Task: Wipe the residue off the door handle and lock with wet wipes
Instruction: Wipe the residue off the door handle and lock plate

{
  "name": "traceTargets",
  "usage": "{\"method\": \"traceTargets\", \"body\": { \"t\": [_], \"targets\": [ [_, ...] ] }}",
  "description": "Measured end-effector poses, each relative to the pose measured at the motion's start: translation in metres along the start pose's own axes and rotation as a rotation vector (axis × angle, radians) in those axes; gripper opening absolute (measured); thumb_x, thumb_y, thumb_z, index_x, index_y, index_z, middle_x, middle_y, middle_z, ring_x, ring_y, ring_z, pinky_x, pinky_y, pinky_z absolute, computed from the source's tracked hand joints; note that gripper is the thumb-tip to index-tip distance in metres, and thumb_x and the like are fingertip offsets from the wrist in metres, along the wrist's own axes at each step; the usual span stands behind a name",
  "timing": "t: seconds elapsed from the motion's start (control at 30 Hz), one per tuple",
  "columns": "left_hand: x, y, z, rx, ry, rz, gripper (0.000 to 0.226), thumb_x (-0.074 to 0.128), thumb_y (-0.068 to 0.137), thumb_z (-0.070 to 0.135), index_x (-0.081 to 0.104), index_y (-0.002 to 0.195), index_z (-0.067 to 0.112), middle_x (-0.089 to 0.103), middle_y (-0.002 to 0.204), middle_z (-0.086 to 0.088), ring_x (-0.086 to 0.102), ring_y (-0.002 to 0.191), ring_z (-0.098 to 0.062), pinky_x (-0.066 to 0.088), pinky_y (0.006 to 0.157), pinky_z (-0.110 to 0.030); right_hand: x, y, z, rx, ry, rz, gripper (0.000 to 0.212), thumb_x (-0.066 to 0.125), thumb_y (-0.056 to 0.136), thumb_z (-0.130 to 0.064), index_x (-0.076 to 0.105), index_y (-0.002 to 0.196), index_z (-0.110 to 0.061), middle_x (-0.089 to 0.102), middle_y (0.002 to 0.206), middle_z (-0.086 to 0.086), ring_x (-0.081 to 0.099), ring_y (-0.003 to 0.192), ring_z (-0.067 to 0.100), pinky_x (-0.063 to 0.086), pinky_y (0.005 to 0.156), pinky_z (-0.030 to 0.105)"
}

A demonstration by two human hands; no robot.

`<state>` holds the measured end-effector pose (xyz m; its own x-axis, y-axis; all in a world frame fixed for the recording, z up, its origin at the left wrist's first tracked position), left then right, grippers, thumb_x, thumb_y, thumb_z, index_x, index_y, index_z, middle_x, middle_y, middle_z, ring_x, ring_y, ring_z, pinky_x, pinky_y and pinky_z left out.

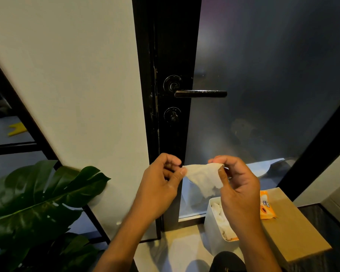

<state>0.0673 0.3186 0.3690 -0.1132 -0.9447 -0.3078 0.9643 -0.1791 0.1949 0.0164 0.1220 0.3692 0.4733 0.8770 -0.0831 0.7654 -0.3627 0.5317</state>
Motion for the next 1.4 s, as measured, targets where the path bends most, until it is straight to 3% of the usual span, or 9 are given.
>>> {"method": "traceTargets", "body": {
  "t": [0.1, 0.2, 0.37, 0.47, 0.6, 0.73, 0.93, 1.17, 1.4],
  "targets": [
    [-0.003, -0.009, 0.016, 0.298, 0.138, 0.153, 0.013, 0.072, 0.100, 0.013, 0.070, 0.111, 0.020, 0.068, 0.105, 0.008, 0.065, 0.095, -0.010, 0.055, 0.079, -0.014, -0.006, 0.004, -0.002, 0.055, -0.004, -0.004, 0.018, 0.070, 0.093, -0.028, 0.070, 0.109, -0.036, 0.074, 0.104, -0.021, 0.073, 0.105, 0.014, 0.063, 0.074, 0.021],
    [0.005, -0.020, 0.032, 0.456, 0.195, 0.102, 0.019, 0.071, 0.097, 0.027, 0.073, 0.113, 0.016, 0.069, 0.110, 0.007, 0.065, 0.104, -0.010, 0.057, 0.087, -0.016, -0.008, 0.007, -0.004, 0.095, -0.037, -0.030, 0.019, 0.072, 0.090, -0.032, 0.073, 0.108, -0.033, 0.076, 0.100, -0.019, 0.074, 0.099, 0.011, 0.062, 0.073, 0.019],
    [0.035, -0.027, 0.024, 0.226, 0.134, -0.172, 0.065, 0.086, 0.079, 0.055, 0.056, 0.130, 0.028, 0.059, 0.118, 0.021, 0.059, 0.113, -0.004, 0.053, 0.093, -0.014, -0.010, 0.012, -0.012, 0.142, -0.064, -0.053, 0.019, 0.069, 0.084, -0.044, 0.075, 0.100, -0.035, 0.078, 0.092, -0.019, 0.075, 0.093, 0.005, 0.062, 0.071, 0.016],
    [0.032, -0.023, 0.019, 0.189, 0.183, -0.110, 0.042, 0.080, 0.085, 0.057, 0.061, 0.114, 0.034, 0.062, 0.108, 0.020, 0.064, 0.103, -0.008, 0.057, 0.086, -0.019, -0.014, 0.013, -0.009, 0.198, -0.037, -0.089, 0.015, 0.077, 0.088, -0.032, 0.080, 0.101, -0.027, 0.079, 0.091, -0.016, 0.077, 0.089, 0.010, 0.062, 0.068, 0.018],
    [0.012, -0.017, 0.016, 0.128, 0.089, -0.017, 0.007, 0.077, 0.096, 0.021, 0.072, 0.096, 0.026, 0.071, 0.087, 0.014, 0.070, 0.084, -0.011, 0.060, 0.073, -0.021, -0.018, 0.014, -0.009, 0.252, -0.016, -0.136, 0.021, 0.076, 0.088, -0.030, 0.079, 0.107, -0.023, 0.080, 0.096, -0.012, 0.078, 0.093, 0.015, 0.065, 0.073, 0.027],
    [0.000, -0.009, 0.010, 0.058, -0.010, -0.013, 0.008, 0.070, 0.102, 0.015, 0.073, 0.097, 0.021, 0.074, 0.086, 0.011, 0.070, 0.077, -0.007, 0.057, 0.070, -0.020, -0.020, 0.013, -0.007, 0.316, 0.000, -0.110, 0.025, 0.074, 0.087, -0.037, 0.079, 0.109, -0.025, 0.080, 0.098, -0.009, 0.078, 0.093, 0.018, 0.066, 0.078, 0.038],
    [0.006, -0.009, 0.007, -0.018, -0.226, 0.010, 0.015, 0.051, 0.111, 0.029, 0.062, 0.108, 0.019, 0.072, 0.101, -0.006, 0.072, 0.090, -0.014, 0.061, 0.077, -0.026, -0.010, 0.009, -0.001, 0.443, -0.018, -0.134, 0.021, 0.071, 0.088, -0.044, 0.075, 0.104, -0.030, 0.078, 0.093, -0.011, 0.076, 0.091, 0.018, 0.066, 0.081, 0.041],
    [0.005, -0.005, 0.004, -0.062, -0.145, 0.080, 0.018, 0.044, 0.111, 0.040, 0.059, 0.112, 0.030, 0.065, 0.109, 0.006, 0.069, 0.099, -0.013, 0.061, 0.076, -0.024, -0.007, 0.005, -0.004, 0.466, 0.014, -0.136, 0.013, 0.073, 0.093, -0.034, 0.077, 0.101, -0.026, 0.080, 0.090, -0.009, 0.078, 0.087, 0.016, 0.066, 0.077, 0.037],
    [-0.001, -0.001, 0.008, -0.154, -0.303, -0.294, 0.035, 0.067, 0.093, 0.047, 0.070, 0.118, 0.022, 0.080, 0.099, -0.002, 0.077, 0.092, -0.017, 0.059, 0.077, -0.024, -0.016, 0.007, -0.001, 0.478, -0.013, -0.106, 0.014, 0.073, 0.092, -0.033, 0.078, 0.103, -0.026, 0.081, 0.095, -0.005, 0.079, 0.089, 0.020, 0.066, 0.081, 0.049]
  ]
}}
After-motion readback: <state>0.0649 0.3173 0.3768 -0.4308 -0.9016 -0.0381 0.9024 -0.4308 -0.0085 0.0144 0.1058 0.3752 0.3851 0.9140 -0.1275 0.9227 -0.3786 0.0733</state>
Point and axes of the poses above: each hand's wrist, its own y-axis towards the middle knuckle, its own x-axis out of the palm, z = x × y, the point moved 6 cm from there along y, towards the middle knuckle
